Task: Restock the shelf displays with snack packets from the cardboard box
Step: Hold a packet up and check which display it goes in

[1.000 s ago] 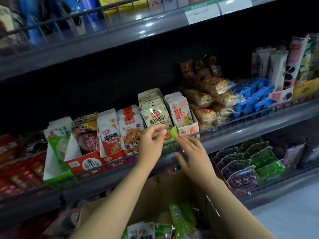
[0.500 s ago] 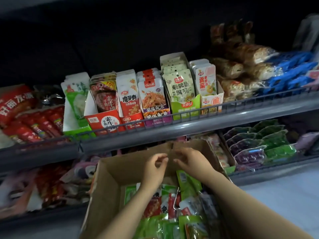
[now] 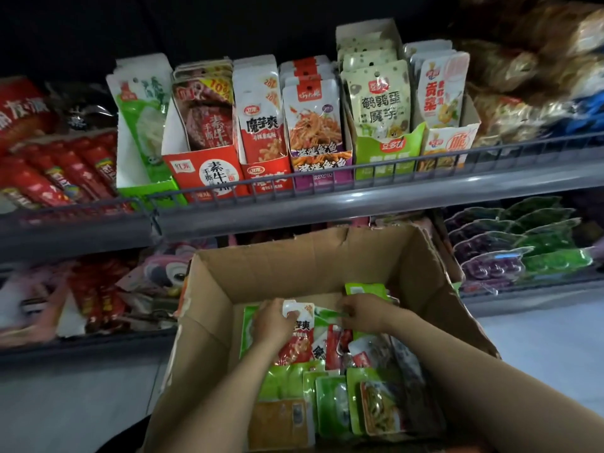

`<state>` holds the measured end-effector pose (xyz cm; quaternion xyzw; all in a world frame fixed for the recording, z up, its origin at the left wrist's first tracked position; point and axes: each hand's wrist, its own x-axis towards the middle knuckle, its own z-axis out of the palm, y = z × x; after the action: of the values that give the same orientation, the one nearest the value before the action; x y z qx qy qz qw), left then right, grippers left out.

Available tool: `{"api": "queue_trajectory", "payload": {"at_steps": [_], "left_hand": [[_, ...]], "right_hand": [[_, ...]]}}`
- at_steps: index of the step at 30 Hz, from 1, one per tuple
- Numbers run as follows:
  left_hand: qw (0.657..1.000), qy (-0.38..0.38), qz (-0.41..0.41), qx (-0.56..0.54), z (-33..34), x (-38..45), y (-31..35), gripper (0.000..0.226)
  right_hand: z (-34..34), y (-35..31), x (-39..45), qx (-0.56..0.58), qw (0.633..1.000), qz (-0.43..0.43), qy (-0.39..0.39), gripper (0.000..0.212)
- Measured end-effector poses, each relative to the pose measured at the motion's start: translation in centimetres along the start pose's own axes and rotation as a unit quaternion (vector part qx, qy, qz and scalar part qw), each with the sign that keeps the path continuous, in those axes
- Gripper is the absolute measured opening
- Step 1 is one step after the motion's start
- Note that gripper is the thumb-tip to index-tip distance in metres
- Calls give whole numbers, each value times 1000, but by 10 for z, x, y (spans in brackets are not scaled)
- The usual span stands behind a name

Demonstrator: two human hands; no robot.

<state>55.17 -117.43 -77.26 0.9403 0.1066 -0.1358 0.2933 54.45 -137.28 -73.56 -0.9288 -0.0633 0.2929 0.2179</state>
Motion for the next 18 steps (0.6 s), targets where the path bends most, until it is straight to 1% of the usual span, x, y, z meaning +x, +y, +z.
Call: {"api": "queue_trajectory", "payload": {"at_steps": [2, 5, 8, 9, 12, 13, 16, 18], "left_hand": [[1000, -14, -27, 2, 2, 2, -9, 54], [999, -15, -45, -11, 5, 4, -17, 56], [995, 3, -61, -82, 6, 6, -17, 50], [993, 2, -66, -103, 6, 5, -17, 49], [988, -23, -86, -130, 8, 2, -14, 55], [986, -28, -92, -133, 9, 2, -13, 53], [984, -54, -101, -140, 7, 0, -9, 29], [974, -71, -113, -182, 5, 0, -9, 25]], "right_hand": [[8, 0, 4, -16, 999, 12, -28, 52], [16, 0, 8, -21, 998, 18, -51, 55], [18, -1, 9, -18, 998, 20, -58, 57], [18, -2, 9, -11, 998, 18, -60, 57], [19, -3, 7, 2, 998, 11, -68, 57], [20, -4, 7, 1, 998, 9, -67, 56], [22, -4, 8, 25, 998, 6, -60, 52], [24, -4, 11, 59, 997, 10, -39, 53]]}}
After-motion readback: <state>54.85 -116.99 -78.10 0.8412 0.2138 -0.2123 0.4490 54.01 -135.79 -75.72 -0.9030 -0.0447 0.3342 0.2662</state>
